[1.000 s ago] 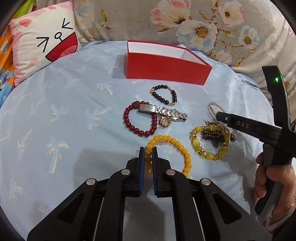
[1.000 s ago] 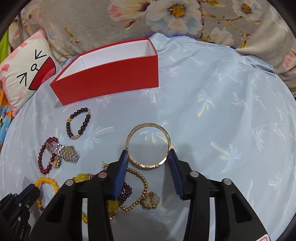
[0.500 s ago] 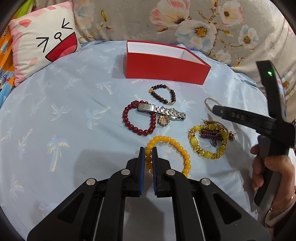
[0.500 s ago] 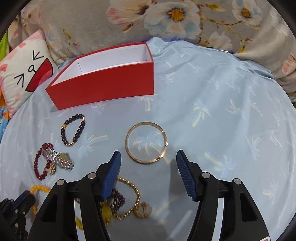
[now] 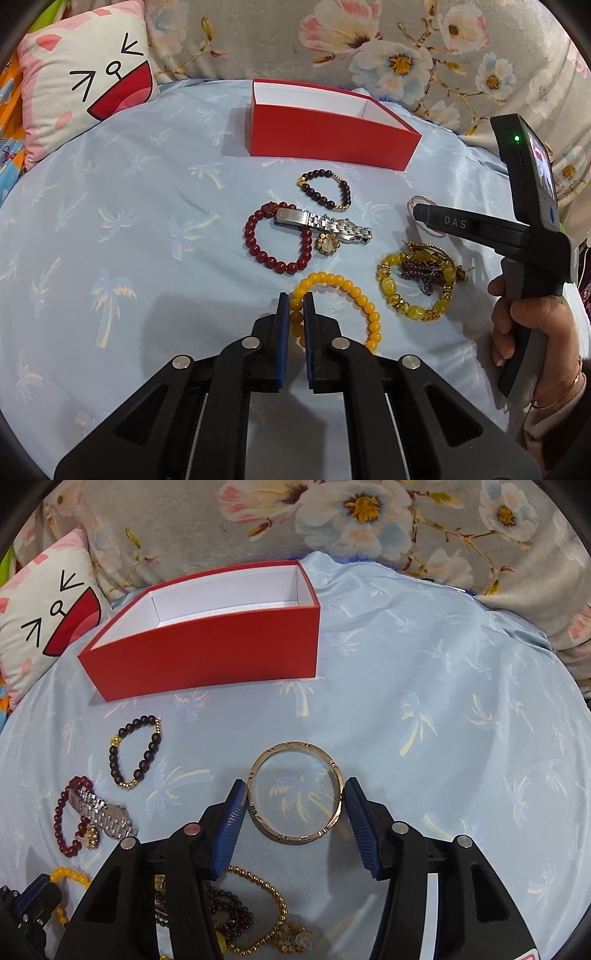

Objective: Organize jewelry
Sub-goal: 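Close the right tool on the gold bangle while the left tool holds the yellow bracelet, then carry both bracelets into the red box and open both tools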

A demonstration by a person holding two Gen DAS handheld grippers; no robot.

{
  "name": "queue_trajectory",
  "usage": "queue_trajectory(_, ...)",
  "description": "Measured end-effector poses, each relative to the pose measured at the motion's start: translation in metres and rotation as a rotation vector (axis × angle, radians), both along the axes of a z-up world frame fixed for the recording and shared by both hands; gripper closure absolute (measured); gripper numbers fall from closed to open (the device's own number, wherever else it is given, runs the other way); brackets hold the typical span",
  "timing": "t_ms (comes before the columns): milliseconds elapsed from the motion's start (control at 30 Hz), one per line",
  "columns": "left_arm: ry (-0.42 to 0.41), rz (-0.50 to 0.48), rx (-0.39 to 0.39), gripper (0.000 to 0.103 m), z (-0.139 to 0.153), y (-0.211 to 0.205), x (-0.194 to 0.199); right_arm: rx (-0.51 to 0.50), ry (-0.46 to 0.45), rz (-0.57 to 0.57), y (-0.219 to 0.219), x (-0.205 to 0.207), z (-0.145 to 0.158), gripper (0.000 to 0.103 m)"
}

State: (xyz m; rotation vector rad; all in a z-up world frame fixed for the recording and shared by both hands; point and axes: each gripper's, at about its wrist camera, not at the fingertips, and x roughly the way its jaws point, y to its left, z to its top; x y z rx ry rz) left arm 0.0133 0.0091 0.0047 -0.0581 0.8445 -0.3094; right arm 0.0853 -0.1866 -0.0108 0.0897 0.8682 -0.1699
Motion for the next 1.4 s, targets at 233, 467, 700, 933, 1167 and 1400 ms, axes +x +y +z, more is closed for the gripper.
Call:
queue_trajectory(233,-0.051,-0.04,-0.029,0.096,0.037,0.001,-0.002,0.032,-0.058,0.022,-0.005,-0.014,0.034,0.051)
queue_trajectory(467,-0.146,-0.084,-0.06,0.096,0.099,-0.006,0.028,0.074,-0.115,0.068,-0.014,-0.001,0.08,0.051)
queue_trajectory(700,-0.218,-0.105,-0.042,0.096,0.145,-0.028,0.112,0.114,-0.126,0.12,-0.021,0.065,0.104,0.051)
queue_trajectory(933,-0.176,-0.1,-0.014,0.096,0.124,-0.052,0.209,0.121,-0.11,0.171,-0.011,0.14,0.101,0.051)
queue_trajectory(1167,-0.098,-0.098,-0.041,0.096,0.087,-0.057,0.275,0.151,-0.051,0.199,-0.01,0.2,0.072,0.051)
queue_trajectory(1400,-0.121,-0.035,0.03,0.07,0.074,-0.059,0.297,0.14,-0.036,0.212,-0.004,0.216,0.056,0.049)
